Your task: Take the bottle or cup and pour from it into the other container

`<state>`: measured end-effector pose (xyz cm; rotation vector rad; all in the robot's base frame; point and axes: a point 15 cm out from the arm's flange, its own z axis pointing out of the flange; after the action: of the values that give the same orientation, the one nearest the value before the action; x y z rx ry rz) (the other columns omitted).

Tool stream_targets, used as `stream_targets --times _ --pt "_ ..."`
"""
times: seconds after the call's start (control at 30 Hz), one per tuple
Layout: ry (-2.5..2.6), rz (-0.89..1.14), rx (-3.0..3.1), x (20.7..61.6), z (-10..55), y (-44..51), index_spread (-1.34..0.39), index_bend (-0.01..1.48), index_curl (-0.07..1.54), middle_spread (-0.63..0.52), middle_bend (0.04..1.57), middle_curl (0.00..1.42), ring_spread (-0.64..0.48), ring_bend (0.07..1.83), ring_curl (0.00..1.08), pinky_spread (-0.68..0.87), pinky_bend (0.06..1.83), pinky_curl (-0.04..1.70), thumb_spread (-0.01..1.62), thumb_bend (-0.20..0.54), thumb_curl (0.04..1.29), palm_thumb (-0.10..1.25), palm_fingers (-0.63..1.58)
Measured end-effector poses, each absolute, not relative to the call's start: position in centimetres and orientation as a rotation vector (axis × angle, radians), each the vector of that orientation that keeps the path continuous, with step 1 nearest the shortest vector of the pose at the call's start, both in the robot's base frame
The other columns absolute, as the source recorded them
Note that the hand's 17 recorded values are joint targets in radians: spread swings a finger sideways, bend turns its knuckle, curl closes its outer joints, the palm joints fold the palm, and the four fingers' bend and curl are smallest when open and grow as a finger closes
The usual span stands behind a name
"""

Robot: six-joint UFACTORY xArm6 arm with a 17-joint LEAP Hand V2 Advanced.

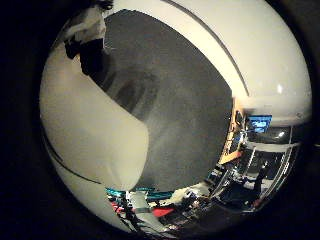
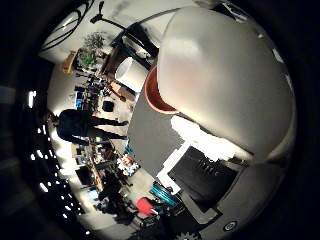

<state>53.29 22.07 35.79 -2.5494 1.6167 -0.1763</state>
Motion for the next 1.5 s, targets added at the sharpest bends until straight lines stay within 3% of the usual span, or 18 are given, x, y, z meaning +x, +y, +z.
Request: stream_targets --times 1.13,1.5 --pt "1.443 -0.657 -2.803 53.7 35.1 24.3 -0.43 0.75 1.09 -0.29 1.05 1.12 -0.29 1.28 0.95 -0.24 1.18 1.12 0.62 -0.03 0.69 1.0 1.05" --pt "1.421 -0.706 -2.811 53.5 35.1 25.4 -0.43 0.75 1.09 -0.29 1.04 1.13 -0.28 1.28 0.95 -0.24 1.17 1.13 0.62 -0.03 0.68 0.99 1.05"
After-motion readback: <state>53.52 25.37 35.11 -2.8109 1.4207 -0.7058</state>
